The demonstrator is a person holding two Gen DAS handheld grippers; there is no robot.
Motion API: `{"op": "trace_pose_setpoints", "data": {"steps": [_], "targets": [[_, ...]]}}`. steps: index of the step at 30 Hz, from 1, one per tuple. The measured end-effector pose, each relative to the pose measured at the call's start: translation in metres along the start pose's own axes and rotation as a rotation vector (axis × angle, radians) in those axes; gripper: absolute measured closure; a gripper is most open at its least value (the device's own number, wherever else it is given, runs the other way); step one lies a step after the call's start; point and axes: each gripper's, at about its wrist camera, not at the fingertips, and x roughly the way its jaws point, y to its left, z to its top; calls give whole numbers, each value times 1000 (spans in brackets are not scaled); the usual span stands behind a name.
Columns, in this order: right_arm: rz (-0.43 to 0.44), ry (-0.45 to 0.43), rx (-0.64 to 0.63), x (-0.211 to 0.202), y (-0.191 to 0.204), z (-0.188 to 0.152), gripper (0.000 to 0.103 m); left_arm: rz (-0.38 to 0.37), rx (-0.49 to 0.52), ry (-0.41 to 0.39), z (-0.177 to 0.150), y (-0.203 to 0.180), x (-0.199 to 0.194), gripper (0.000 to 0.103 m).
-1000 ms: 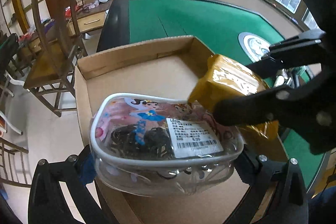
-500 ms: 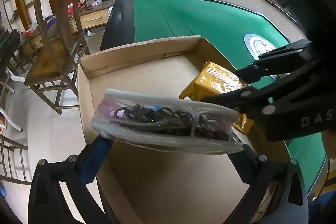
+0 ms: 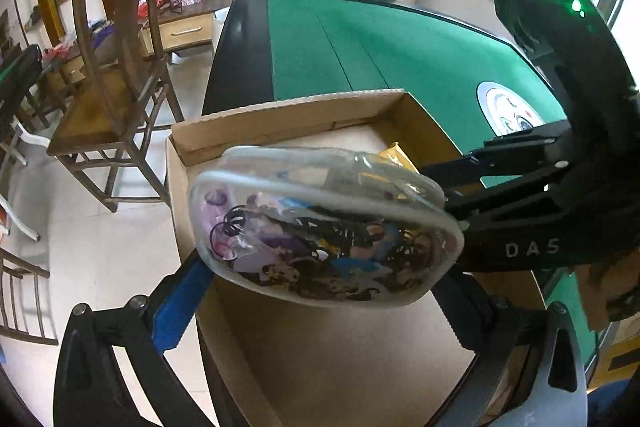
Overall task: Organize objects
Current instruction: 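Lower the yellow packet into the tray with the right tool while the left tool sets the pouch inside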
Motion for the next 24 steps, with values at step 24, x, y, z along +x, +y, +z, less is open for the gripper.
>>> {"op": "trace_pose_setpoints", "data": {"steps": [24], "targets": [[198,-109,129,-45,5,11,54,-24,-12,25,3,2,7,0]]}}
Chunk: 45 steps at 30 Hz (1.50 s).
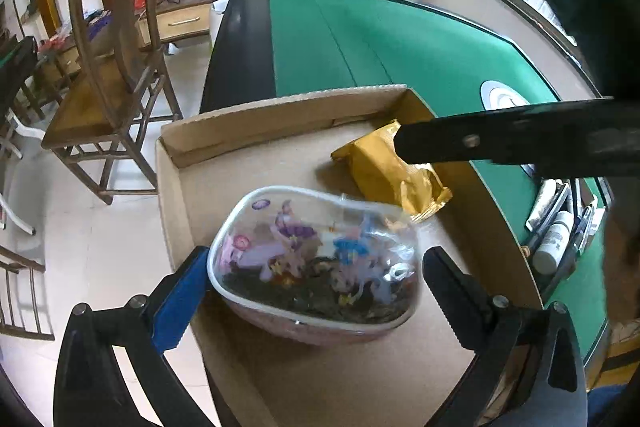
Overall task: Organize objects
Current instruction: 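Lower the yellow packet into the tray with the right tool while the left tool sets the pouch inside, then move both tools back over the pile, left tool toward the purple-capped black marker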
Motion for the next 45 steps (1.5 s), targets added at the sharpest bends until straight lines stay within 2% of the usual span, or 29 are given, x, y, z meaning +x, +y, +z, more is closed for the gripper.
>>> {"op": "trace_pose_setpoints", "data": {"steps": [1,4,14,25,34,39,45], "targets": [[58,10,9,-1,6,-2,54,-9,-4,-2,1,0,0,0],[73,-2,10,-7,14,-9,54,-11,-17,-11,3,2,0,0],[42,-71,31,-52,-5,-39,54,-28,-62,-60,5,11,-16,0],[10,-41,110,-65,-37,-101,53,-22,-51,-77,0,-11,-25,0],[-2,-83,184,-107,-81,-156,52,-31,36,-79,-15,-82,-36,0],[-13,-133,255,-152,-118,-204,46,-71,120,-55,-24,-136,-32,0],[-63,-173,359,-204,-167,-267,45,-148,270,-6,-33,-211,-20,2]]}}
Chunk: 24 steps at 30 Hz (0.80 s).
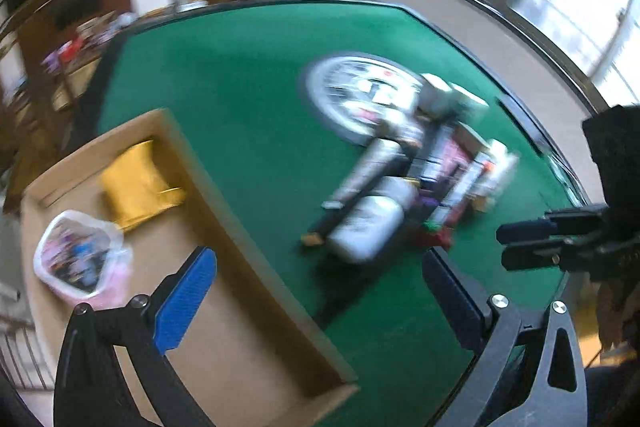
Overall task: Organize objects
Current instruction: 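Move both tools back over the pile, left tool toward the purple-capped black marker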
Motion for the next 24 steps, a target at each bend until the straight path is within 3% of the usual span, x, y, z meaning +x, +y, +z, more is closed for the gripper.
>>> {"op": "trace_pose_setpoints", "data": {"steps": [3,5,7,10,13,14,17,19,24], "targets": [[-22,-23,43,-27,-29,-13,44,7,123,22,1,-39,13,19],[-33,-41,68,-43,-47,-22,43,29,196,62,-1,-59,26,44],[-37,-57,86,-55,-61,-29,41,80,247,150,-6,-68,48,50],[-41,-82,106,-71,-77,-38,40,148,312,219,-17,-76,66,51],[-39,-90,125,-77,-87,-42,40,172,303,286,-23,-70,81,50],[-35,-90,126,-77,-87,-40,40,159,283,271,-21,-68,80,50],[-28,-93,121,-78,-88,-39,40,77,165,328,-17,-68,87,51],[-28,-97,116,-78,-86,-34,39,26,158,333,-20,-84,86,50],[-35,-86,104,-72,-88,-25,37,-217,-36,342,-27,-97,80,48]]}}
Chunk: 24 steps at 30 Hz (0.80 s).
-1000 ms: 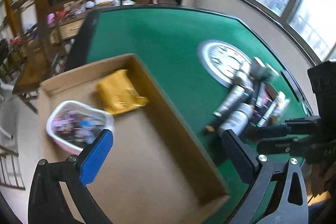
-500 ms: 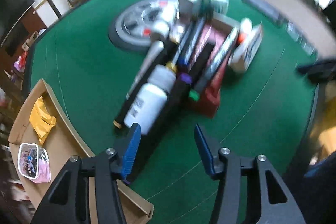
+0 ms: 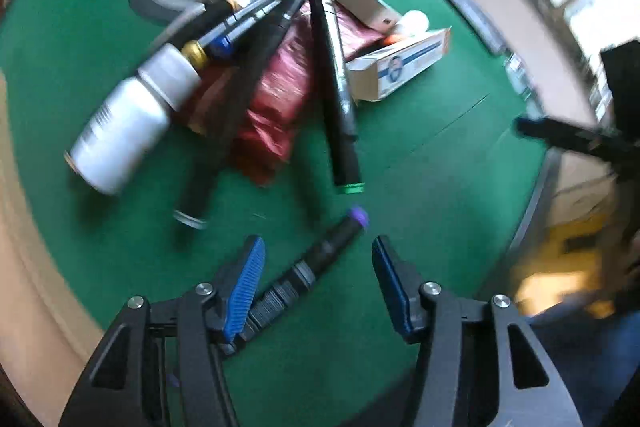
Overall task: Organize objects
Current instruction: 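Move both tools back over the pile, left tool toward the purple-capped black marker, then grasp the purple-capped black marker with the left tool while the right tool grasps the white-orange cream box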
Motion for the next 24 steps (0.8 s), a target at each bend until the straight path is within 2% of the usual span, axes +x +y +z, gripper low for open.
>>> {"op": "trace_pose_setpoints", "data": {"steps": [2,4,9,13,14,15,17,21,24], "targets": [[4,15,-6,5,1,2,36,-30,-52,-6,-4,5,-2,48],[2,41,-14,13,3,4,36,-20,-57,-4,-11,5,-5,48],[20,91,-108,35,30,8,36,99,20,-26,-33,-4,-16,47],[31,139,-153,63,54,12,37,101,75,-59,-53,-5,-24,44],[23,146,-150,68,55,12,41,103,91,-63,-58,-6,-26,43],[4,150,-140,72,56,13,47,116,112,-67,-63,-9,-28,43],[20,148,-79,70,48,17,51,150,155,-75,-72,-14,-33,43],[22,122,13,49,30,26,50,203,256,-68,-87,-28,-33,41],[2,117,16,37,18,27,50,282,385,-5,-102,-39,-22,41]]}}
